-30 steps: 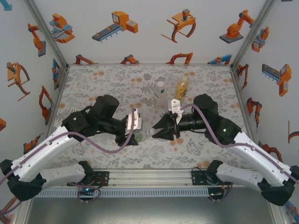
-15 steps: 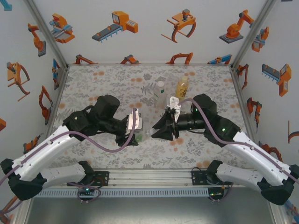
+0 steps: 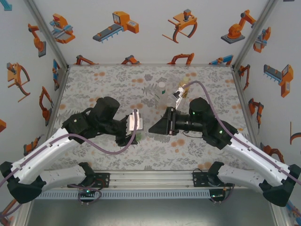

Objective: Screw on the bottle caps

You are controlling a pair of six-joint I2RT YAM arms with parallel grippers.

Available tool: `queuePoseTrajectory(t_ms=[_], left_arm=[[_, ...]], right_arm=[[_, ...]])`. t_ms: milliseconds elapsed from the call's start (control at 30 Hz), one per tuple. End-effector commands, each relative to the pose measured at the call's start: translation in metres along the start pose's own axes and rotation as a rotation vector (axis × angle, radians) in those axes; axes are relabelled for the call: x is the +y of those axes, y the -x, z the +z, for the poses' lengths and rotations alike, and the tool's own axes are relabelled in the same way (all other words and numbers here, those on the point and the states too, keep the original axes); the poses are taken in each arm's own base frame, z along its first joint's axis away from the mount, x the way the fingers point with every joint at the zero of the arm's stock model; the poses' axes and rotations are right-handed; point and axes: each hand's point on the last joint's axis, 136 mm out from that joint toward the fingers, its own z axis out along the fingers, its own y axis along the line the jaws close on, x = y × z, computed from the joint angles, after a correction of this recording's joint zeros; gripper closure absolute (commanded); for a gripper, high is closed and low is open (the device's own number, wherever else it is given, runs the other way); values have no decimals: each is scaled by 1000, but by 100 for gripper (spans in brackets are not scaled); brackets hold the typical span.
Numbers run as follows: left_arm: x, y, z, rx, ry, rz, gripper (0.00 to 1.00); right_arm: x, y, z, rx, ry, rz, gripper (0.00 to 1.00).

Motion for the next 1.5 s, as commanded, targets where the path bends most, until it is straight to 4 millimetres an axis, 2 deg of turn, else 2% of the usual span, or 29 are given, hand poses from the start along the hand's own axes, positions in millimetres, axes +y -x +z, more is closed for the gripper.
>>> queuePoseTrajectory(t_ms=[0, 67, 133, 267, 333, 400, 533, 667, 833, 967, 1100, 1167, 1367, 1467], left_arm=[[-1, 32, -7, -135, -2, 74, 100], [0, 32, -6, -132, 0, 78, 100], [0, 31, -5, -128, -2, 75, 100], [0, 31, -3, -126, -10, 77, 100], [0, 31, -2, -126, -12, 79, 100], [1, 31, -2, -125, -12, 80, 100], [0, 31, -2, -127, -14, 81, 100], [-2, 32, -3, -133, -20, 82, 100], [-3, 33, -5, -139, -23, 79, 100], [-5, 34, -6, -143, -27, 75, 100], [-6, 35, -8, -149, -24, 75, 100], [-6, 35, -8, -150, -24, 74, 100], [-6, 36, -8, -152, -27, 73, 100], [-6, 37, -8, -152, -25, 76, 100]], right_arm=[[-38, -3, 10, -52, -101, 454, 100], [-49, -7, 7, -66, -133, 567, 100], [-47, -7, 5, -79, -120, 588, 100], [-36, -3, 2, -69, -119, 536, 87], [-30, 1, -1, -72, -124, 477, 72], [-25, 4, -6, -80, -145, 399, 62], [-14, 16, -18, -119, -157, 197, 48], [1, 26, -27, -152, -140, 20, 38], [26, 40, -40, -203, -113, -264, 38], [50, 41, -44, -205, -45, -543, 40], [74, 24, -45, -127, 60, -879, 41], [79, 13, -46, -75, 95, -1035, 41], [76, -23, -43, 72, 243, -1388, 43], [76, -28, -39, 98, 285, -1450, 44]])
